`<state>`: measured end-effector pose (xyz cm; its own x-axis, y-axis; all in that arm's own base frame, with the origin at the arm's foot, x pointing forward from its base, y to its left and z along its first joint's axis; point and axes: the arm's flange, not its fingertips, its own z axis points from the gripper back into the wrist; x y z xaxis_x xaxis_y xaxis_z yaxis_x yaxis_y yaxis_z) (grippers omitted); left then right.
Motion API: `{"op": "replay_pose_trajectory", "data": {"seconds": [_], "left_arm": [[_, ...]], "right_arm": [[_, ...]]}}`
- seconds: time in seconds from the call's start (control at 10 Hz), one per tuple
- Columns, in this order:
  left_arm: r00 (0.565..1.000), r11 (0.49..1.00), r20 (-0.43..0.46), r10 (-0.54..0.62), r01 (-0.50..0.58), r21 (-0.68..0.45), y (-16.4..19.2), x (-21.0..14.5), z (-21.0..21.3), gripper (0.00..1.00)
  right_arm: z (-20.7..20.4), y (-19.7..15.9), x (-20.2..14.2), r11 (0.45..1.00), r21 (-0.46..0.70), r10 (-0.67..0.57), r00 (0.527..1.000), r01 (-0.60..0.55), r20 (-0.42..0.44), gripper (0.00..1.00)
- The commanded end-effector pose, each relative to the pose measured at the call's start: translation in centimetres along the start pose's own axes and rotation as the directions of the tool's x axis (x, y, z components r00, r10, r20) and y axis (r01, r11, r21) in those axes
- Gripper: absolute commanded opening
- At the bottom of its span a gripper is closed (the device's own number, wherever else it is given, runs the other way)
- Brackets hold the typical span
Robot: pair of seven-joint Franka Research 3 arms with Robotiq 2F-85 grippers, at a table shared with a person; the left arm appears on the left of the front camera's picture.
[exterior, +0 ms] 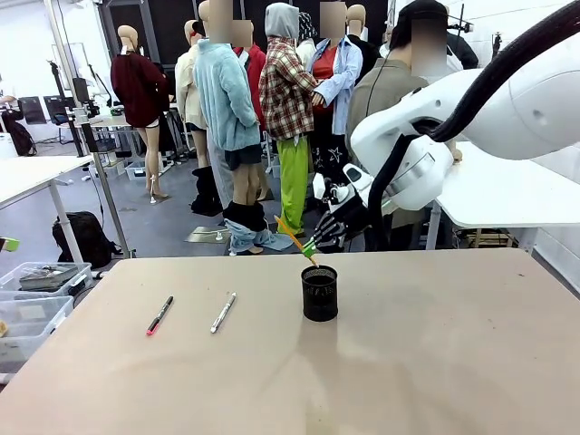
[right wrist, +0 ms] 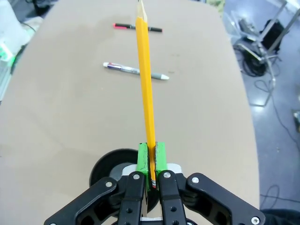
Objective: Place the pens into the pen holder.
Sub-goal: Pick up a writing instrument from the table and place it into the Pen holder.
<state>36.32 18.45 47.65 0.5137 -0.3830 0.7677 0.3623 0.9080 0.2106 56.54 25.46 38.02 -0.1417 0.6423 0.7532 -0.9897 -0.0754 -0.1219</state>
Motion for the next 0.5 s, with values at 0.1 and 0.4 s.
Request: {"op": "replay_pose_trajectory", "data": {"seconds": [0.1,0.4], "left_arm": [[1.000,1.000,0.003,0.018,-0.018,0.010,0.1,0.0,-0.1,1.00],[1.000,1.000,0.003,0.018,-0.018,0.010,0.1,0.0,-0.1,1.00]], "right_arm": [[-1.1,-0.3,-1.0,0.999,0.054,0.003,1.000,-0.004,0.022,0.00],[-1.9,0.4,-1.9,0.996,0.091,-0.005,1.000,0.004,0.015,0.00]]}}
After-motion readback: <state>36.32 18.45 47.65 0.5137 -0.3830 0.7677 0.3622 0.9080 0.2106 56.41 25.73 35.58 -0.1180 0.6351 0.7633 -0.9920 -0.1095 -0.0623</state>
